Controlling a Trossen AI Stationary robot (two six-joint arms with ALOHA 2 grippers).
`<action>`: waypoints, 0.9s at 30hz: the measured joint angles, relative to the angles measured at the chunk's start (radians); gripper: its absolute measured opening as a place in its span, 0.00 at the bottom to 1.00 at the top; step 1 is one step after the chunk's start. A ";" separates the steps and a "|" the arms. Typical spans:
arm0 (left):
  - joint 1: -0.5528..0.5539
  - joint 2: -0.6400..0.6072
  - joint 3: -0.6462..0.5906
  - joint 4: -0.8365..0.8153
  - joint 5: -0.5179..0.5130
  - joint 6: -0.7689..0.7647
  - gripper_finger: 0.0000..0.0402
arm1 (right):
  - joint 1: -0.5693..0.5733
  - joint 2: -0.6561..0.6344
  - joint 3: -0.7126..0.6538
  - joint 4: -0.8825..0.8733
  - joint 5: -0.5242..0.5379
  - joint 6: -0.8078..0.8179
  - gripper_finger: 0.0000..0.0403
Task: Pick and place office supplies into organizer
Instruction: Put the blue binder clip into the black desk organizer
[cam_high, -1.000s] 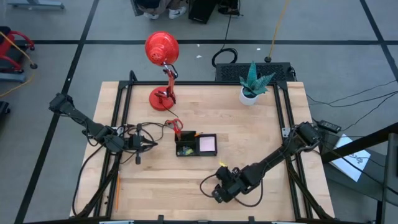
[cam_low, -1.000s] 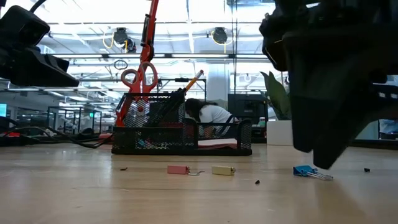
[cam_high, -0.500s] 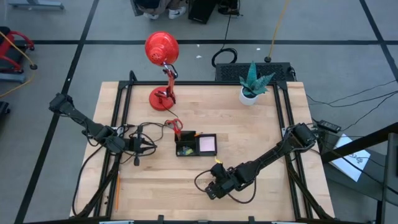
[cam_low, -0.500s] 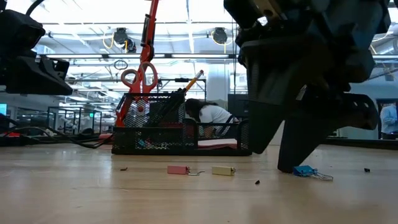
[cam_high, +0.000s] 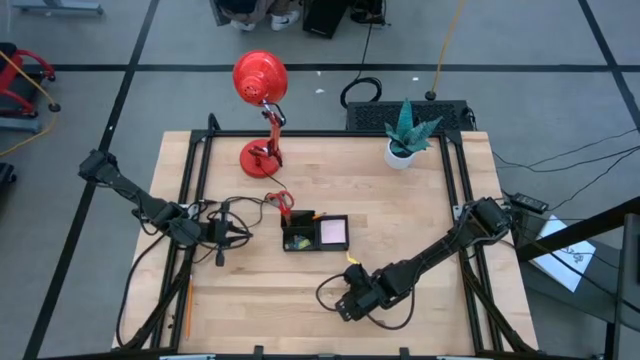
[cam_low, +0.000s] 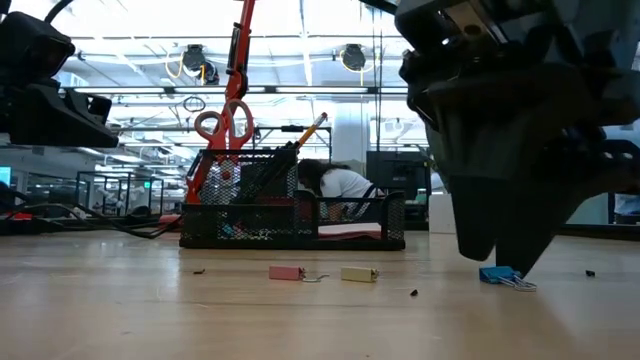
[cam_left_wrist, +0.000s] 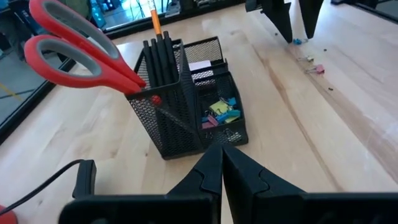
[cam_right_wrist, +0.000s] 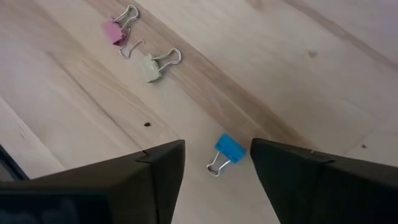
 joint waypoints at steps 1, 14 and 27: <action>0.000 0.000 0.000 0.000 0.000 -0.007 0.05 | 0.002 0.000 0.000 -0.003 0.000 0.007 0.45; 0.000 0.000 0.000 -0.001 0.043 -0.023 0.05 | 0.012 0.009 -0.001 0.032 -0.002 0.037 0.41; 0.000 0.000 0.000 -0.003 0.043 -0.018 0.05 | 0.002 0.040 -0.002 0.034 -0.013 -0.004 0.38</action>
